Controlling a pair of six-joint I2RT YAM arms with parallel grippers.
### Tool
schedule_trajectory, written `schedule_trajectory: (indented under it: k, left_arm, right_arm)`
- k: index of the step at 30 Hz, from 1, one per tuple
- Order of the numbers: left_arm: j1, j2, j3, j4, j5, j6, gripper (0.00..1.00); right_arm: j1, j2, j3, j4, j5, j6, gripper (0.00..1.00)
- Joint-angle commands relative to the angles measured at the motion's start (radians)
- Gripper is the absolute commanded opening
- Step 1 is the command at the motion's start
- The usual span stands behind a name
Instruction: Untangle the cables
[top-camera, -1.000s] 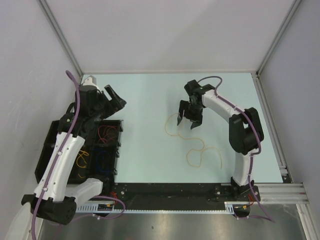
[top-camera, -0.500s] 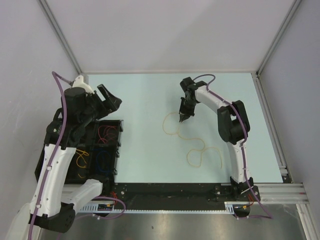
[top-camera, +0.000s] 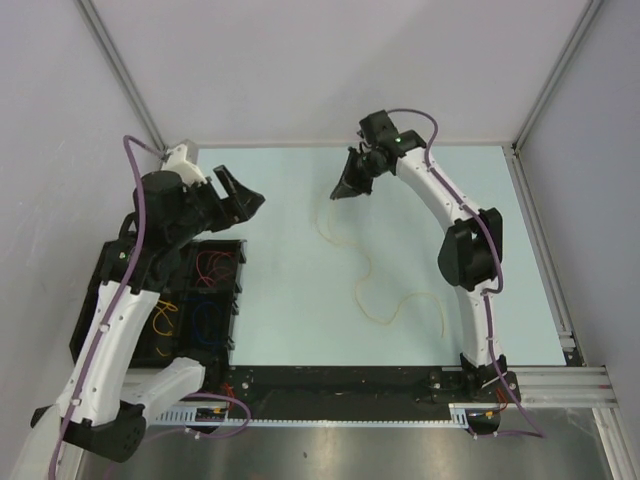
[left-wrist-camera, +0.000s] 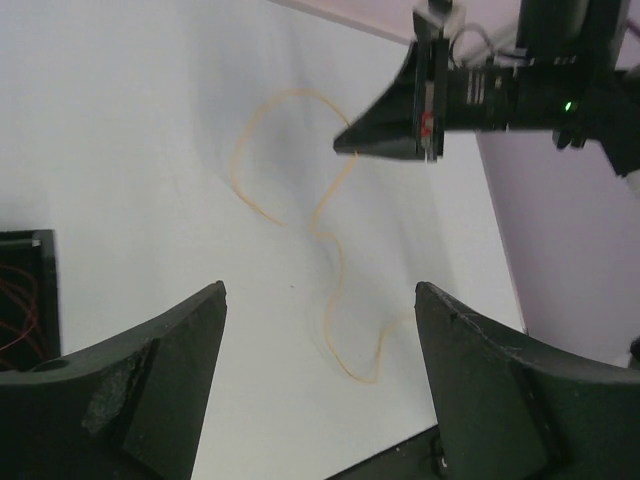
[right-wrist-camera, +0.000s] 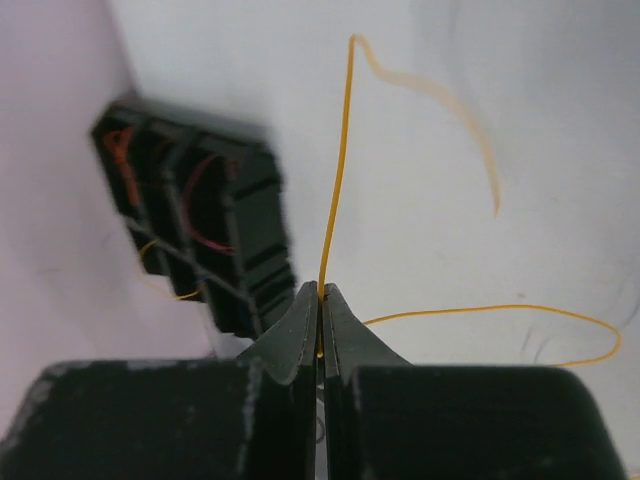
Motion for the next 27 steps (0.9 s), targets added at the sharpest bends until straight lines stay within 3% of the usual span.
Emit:
schedule_trajectory:
  k: [1,7,17,22,27]
  left_arm:
    - [-0.098,0.026,-0.031,0.164,0.088,0.004,0.81]
    - [-0.237,0.062,-0.069,0.277,0.082,0.026,0.82]
    - [-0.398,0.133,-0.111,0.383,0.01,0.09,0.82]
    - [-0.477,0.179,-0.12,0.4,-0.096,0.13,0.77]
    - [-0.518,0.222,-0.08,0.319,-0.255,0.13,0.76]
  right_arm:
    - [0.008,-0.119,0.161,0.032,-0.129,0.088,0.0]
    - [0.008,-0.214,0.143,0.223,-0.239,0.237,0.0]
    - [-0.003,-0.298,0.138,0.363,-0.27,0.43,0.0]
    - [-0.006,-0.324,0.14,0.402,-0.281,0.495,0.0]
    - [-0.007,-0.372,0.12,0.4,-0.279,0.504,0.0]
